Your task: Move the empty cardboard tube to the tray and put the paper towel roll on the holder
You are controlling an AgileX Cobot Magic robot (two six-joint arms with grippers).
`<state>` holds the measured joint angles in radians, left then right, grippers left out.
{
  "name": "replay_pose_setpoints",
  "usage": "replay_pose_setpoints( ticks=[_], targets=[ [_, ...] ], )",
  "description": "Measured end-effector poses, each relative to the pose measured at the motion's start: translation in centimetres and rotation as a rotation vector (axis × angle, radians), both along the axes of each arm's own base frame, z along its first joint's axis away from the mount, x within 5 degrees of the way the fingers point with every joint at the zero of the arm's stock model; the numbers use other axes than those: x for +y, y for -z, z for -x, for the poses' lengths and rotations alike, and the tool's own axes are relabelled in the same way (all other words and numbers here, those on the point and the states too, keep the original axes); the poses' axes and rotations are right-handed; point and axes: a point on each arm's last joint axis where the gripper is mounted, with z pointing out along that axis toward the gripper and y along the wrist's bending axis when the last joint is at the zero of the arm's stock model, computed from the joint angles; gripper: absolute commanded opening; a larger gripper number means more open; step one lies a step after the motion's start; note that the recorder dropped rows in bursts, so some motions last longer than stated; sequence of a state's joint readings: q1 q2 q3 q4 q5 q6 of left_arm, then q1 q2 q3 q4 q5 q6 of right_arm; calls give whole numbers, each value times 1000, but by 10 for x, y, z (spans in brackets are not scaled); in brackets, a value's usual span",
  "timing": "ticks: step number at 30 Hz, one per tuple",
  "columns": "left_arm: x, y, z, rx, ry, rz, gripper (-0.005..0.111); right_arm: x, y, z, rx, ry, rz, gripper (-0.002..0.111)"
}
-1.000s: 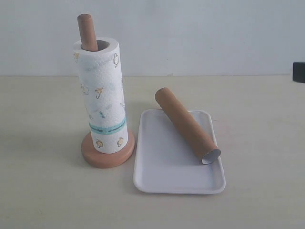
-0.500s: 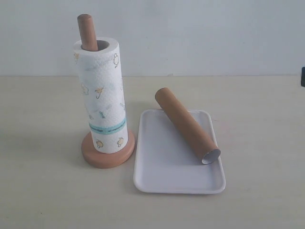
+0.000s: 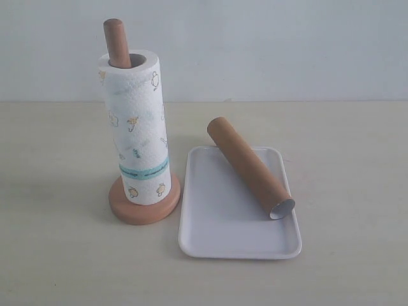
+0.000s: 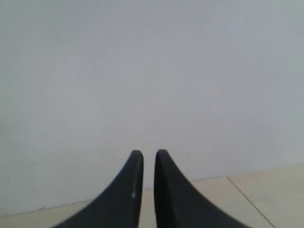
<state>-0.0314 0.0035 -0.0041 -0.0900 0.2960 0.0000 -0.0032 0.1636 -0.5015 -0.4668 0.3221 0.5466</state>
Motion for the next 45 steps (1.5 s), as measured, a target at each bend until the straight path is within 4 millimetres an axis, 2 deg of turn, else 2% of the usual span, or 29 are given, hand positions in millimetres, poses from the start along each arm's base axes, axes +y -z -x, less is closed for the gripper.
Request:
replay_pose_setpoints(
  ticks=[4,10,16,23,29,45],
  targets=[
    [0,0,0,0,0,0,4,0,13,2,10,18,-31,9],
    [0,0,0,0,0,0,4,2,15,3,12,-9,-90,9],
    [0,0,0,0,0,0,4,6,18,1,41,-53,-30,9],
    [0,0,0,0,0,0,4,14,35,-5,113,-134,84,9],
    [0,0,0,0,0,0,4,15,59,-13,184,-148,72,9],
    [0,0,0,0,0,0,4,14,155,-26,420,-144,-35,9]
  ],
)
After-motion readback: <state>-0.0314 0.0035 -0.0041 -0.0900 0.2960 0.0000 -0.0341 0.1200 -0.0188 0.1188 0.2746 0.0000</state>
